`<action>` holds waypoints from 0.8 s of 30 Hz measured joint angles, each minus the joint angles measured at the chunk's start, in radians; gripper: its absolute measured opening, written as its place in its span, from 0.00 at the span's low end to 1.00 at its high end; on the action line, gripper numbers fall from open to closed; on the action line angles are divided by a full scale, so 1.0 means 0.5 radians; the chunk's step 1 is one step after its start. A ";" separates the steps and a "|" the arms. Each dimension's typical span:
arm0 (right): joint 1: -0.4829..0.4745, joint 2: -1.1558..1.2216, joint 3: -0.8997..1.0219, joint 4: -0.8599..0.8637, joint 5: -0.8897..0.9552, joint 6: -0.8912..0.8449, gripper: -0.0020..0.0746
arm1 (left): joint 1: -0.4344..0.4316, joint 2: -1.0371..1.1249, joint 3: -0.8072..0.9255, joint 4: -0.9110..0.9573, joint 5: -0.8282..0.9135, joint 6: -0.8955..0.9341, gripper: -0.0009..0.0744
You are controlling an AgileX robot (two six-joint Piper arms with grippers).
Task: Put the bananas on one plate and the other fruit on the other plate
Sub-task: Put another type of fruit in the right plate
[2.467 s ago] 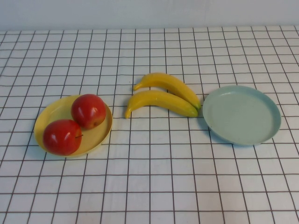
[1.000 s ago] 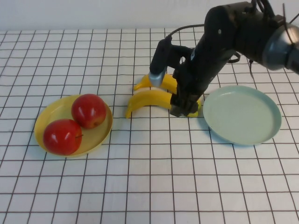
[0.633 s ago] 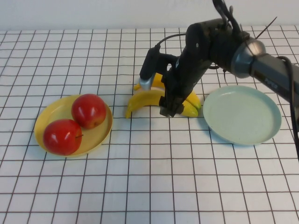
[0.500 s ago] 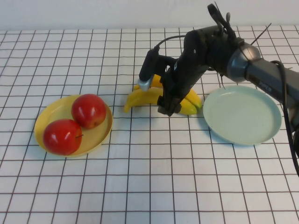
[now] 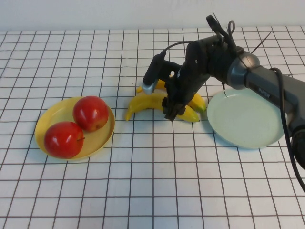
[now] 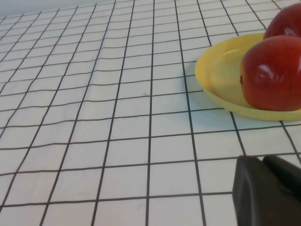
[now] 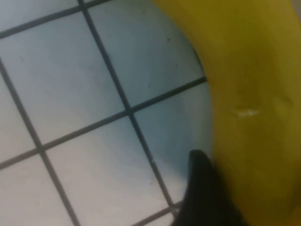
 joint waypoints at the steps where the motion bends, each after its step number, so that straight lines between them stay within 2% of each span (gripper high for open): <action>1: -0.004 0.000 0.000 0.000 0.010 0.009 0.48 | 0.000 0.000 0.000 0.000 0.000 0.000 0.01; 2: -0.004 0.000 0.000 0.000 0.019 0.026 0.45 | 0.000 0.000 0.000 0.000 0.000 0.000 0.01; 8: -0.031 -0.029 0.000 -0.028 0.185 0.233 0.45 | 0.000 0.000 0.000 0.000 0.000 0.000 0.01; 17: -0.086 -0.365 0.009 -0.071 0.551 0.817 0.45 | 0.000 0.000 0.000 0.000 0.000 0.000 0.01; 20: -0.119 -0.532 0.113 -0.098 0.556 0.972 0.45 | 0.000 0.000 0.000 0.000 0.000 0.000 0.01; 24: -0.157 -0.732 0.455 -0.239 0.419 1.187 0.45 | 0.000 0.000 0.000 0.000 0.000 0.000 0.01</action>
